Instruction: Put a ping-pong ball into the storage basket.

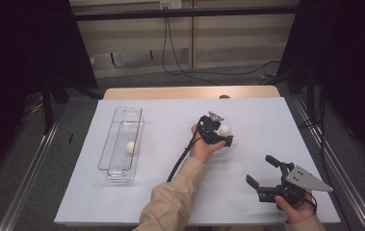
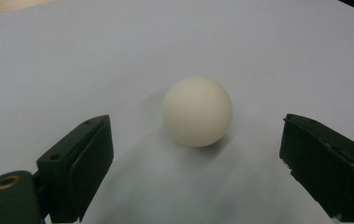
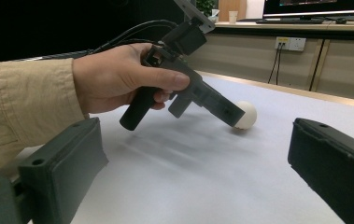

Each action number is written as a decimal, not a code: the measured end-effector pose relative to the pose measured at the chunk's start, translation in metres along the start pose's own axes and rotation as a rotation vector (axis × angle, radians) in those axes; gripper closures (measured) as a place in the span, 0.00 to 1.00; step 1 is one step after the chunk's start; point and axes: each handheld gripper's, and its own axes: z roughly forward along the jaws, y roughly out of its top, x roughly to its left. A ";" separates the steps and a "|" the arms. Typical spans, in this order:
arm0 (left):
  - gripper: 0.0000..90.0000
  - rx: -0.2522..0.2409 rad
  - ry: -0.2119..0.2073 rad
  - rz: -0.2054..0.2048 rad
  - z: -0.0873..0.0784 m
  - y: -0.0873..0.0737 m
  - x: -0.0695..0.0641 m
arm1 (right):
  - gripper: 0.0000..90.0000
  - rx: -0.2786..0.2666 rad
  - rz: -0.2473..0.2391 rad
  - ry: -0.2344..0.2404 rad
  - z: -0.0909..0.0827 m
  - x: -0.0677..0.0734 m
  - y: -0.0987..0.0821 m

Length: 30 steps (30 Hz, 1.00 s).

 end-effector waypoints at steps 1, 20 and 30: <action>0.11 0.003 0.000 0.002 0.000 0.000 0.000 | 0.03 0.000 -0.001 0.000 0.000 0.000 0.000; 0.23 0.012 0.009 -0.003 0.013 0.005 0.002 | 0.03 -0.005 0.006 -0.001 -0.001 -0.001 0.000; 0.34 0.010 -0.003 -0.004 0.016 0.005 0.003 | 0.03 -0.005 0.005 -0.001 0.000 -0.001 0.000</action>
